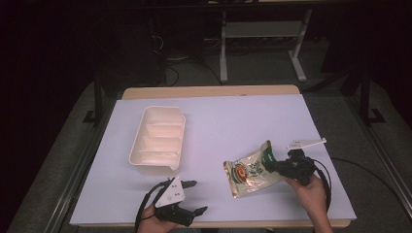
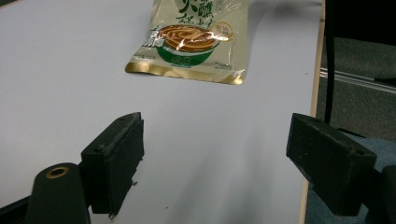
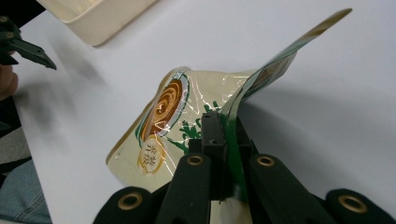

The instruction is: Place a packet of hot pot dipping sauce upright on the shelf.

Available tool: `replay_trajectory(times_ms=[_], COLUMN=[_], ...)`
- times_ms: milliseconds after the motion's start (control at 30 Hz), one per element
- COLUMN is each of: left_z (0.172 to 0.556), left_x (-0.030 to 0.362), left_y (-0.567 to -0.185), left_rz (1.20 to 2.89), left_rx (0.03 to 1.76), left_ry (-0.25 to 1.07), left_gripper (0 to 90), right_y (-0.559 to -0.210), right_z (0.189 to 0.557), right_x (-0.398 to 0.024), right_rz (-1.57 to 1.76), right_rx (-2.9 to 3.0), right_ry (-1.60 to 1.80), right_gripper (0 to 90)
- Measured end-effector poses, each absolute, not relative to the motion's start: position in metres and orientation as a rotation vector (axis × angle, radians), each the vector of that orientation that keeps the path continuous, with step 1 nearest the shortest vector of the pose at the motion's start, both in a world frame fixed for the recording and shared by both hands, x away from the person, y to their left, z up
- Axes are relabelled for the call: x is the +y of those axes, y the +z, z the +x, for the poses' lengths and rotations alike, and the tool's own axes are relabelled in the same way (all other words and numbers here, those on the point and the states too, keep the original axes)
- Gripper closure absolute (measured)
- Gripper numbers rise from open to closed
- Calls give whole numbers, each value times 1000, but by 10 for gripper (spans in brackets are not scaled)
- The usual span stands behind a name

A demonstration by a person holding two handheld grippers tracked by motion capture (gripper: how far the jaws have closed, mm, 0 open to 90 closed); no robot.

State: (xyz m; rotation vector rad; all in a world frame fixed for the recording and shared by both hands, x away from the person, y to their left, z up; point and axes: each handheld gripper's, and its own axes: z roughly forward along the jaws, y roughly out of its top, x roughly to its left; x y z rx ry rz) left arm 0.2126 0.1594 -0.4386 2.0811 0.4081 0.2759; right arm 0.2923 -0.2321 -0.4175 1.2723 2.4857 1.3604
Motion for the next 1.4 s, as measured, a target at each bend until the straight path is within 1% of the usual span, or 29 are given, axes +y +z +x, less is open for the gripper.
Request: replay_trajectory(times_ms=[333,533,900,1100,1400], left_z=[213,213,212,212,213], left_x=[160,160,159,160,160], left_y=[-438,-438,-438,-438,-438], left_rz=[2080,2075,2079,2078,2075], left_rx=[412,410,405,404,406], left_ry=[280,281,281,280,284], left_gripper=[185,185,185,185,185], right_y=[-385,-358,-322,-311,-307], right_z=[292,293,292,296,307], right_x=[-220,-202,-170,-161,-153], right_rz=[1147,1025,814,772,743], right_rx=[2520,2570,2646,2656,2680], right_ry=[1374,1350,1261,1252,1248], right_gripper=[896,897,899,898,898])
